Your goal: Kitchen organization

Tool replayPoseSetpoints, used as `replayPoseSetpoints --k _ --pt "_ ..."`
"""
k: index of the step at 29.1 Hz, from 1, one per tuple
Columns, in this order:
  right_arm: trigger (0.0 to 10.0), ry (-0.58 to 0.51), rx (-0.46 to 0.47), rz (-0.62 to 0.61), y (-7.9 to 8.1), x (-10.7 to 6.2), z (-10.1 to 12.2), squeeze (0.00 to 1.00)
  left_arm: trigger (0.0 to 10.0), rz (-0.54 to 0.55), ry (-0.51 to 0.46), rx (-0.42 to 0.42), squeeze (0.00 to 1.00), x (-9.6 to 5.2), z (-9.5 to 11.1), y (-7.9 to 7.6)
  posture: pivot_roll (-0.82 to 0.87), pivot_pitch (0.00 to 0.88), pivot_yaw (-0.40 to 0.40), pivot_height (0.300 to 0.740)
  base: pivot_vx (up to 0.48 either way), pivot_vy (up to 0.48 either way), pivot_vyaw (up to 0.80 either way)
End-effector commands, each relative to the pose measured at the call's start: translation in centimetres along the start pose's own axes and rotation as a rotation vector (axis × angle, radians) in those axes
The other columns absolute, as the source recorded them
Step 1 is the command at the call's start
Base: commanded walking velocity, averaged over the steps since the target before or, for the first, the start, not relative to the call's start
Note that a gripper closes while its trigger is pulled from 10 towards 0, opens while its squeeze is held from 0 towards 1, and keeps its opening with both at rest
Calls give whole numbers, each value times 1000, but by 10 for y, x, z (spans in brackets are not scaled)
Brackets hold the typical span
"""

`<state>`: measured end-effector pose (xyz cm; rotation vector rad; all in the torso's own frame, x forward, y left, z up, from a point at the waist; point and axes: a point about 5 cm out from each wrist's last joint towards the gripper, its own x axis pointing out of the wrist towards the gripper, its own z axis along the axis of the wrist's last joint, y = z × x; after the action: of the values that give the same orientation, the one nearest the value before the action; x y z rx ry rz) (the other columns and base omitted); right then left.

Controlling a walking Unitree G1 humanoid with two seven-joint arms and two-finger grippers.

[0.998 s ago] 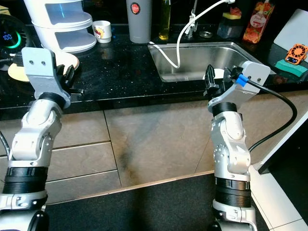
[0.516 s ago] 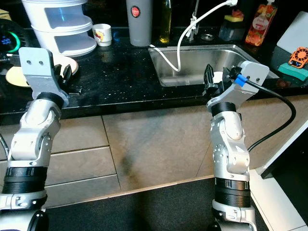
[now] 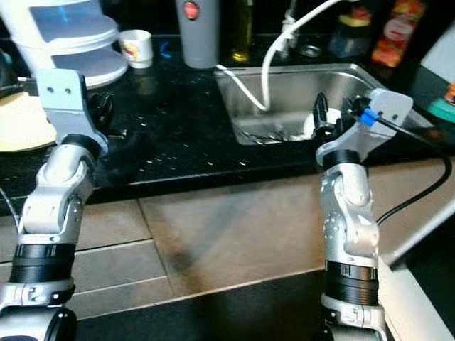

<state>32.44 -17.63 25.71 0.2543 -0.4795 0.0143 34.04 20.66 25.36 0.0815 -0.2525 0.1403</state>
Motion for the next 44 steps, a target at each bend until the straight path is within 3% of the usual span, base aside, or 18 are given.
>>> replayPoseSetpoints --k 1,12,20,21,22,25,26,27,30,31,34,35,36,37,38,44 --pt "10000 -1 -9 -19 -6 -1 1 0 10000 -12 10 8 0 0 -3 -3 108 14 -34 740 0 0 0" --pt "10000 -2 -7 -12 -4 -1 1 0 10000 -28 4 15 0 -1 -3 -5 110 11 -35 740 0 0 0" --pt "10000 0 -7 -16 -5 -2 0 0 10000 -66 27 87 0 4 1 2 115 16 -30 740 0 0 0" --pt "10000 9 -10 -14 -5 -3 -1 0 10000 -126 127 208 0 8 0 18 119 21 -27 740 0 0 0" --pt "10000 9 -10 -14 -5 -3 -1 0 10000 -126 127 208 0 8 0 18 119 21 -27 740 0 0 0" --pt "10000 24 -18 -7 -6 -5 -3 0 10000 -199 219 400 0 9 4 51 131 28 -23 740 0 0 0" --pt "10000 24 -18 -7 -6 -5 -3 0 10000 -199 219 400 0 9 4 51 131 28 -23 740 0 0 0" --pt "10000 31 -21 -4 -6 -6 -5 0 10000 -221 268 521 0 8 3 73 131 28 -23 740 0 0 0" --pt "10000 40 -25 2 -6 -6 -7 0 10000 -275 373 662 0 6 -9 99 141 30 -20 740 0 0 0" --pt "10000 40 -25 2 -6 -6 -7 0 10000 -275 373 662 0 6 -9 99 141 30 -20 740 0 0 0" --pt "10000 46 -29 17 -4 -6 -8 0 10000 -397 475 810 0 2 -25 108 142 32 -17 740 0 0 0" --pt "10000 46 -29 17 -4 -6 -8 0 10000 -397 475 810 0 2 -25 108 142 32 -17 740 0 0 0" --pt "10000 47 -29 21 -3 -6 -8 0 10000 -418 502 875 0 2 -27 113 139 34 -14 740 0 0 0" --pt "10000 47 -29 21 -3 -6 -8 0 10000 -418 502 875 0 2 -27 113 139 34 -14 740 0 0 0" --pt "10000 47 -30 24 -3 -6 -8 0 10000 -430 525 928 0 2 -29 116 139 34 -14 740 0 0 0" --pt "10000 51 -25 26 -1 -8 -9 0 10000 -449 605 961 0 4 -37 127 147 40 -14 740 0 0 0"
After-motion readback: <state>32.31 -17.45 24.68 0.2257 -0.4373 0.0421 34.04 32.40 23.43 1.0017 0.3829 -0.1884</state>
